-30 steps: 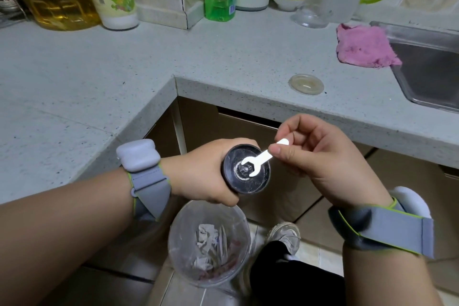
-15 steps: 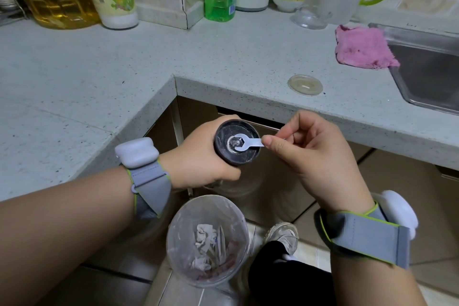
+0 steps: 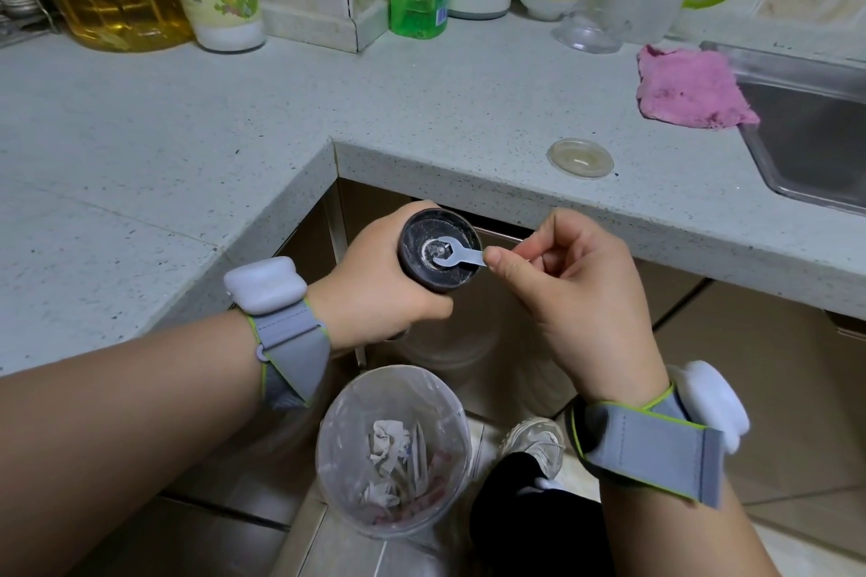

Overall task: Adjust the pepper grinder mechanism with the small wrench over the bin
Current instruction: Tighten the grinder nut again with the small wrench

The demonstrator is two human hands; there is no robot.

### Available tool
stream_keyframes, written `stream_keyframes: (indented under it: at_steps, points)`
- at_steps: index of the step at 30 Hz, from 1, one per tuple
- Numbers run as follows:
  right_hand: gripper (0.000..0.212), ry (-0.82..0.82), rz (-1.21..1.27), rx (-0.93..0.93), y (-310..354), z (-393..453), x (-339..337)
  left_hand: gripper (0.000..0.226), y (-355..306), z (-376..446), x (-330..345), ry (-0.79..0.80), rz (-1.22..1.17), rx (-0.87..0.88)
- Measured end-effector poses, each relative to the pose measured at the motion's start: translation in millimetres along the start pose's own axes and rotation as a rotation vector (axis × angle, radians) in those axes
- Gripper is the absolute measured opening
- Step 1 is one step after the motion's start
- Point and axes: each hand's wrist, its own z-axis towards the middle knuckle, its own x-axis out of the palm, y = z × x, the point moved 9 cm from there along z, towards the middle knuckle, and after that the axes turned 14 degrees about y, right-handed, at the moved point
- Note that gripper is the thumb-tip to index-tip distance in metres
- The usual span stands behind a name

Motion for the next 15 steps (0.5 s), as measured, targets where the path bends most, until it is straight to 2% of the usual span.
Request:
stream_keyframes:
  at_steps: [15]
  points:
    - [0.037, -0.139, -0.019, -0.104, 12.5, -11.3, 11.5, 0.049, 5.1, -2.7, -13.0, -0.169, -0.009, -0.017]
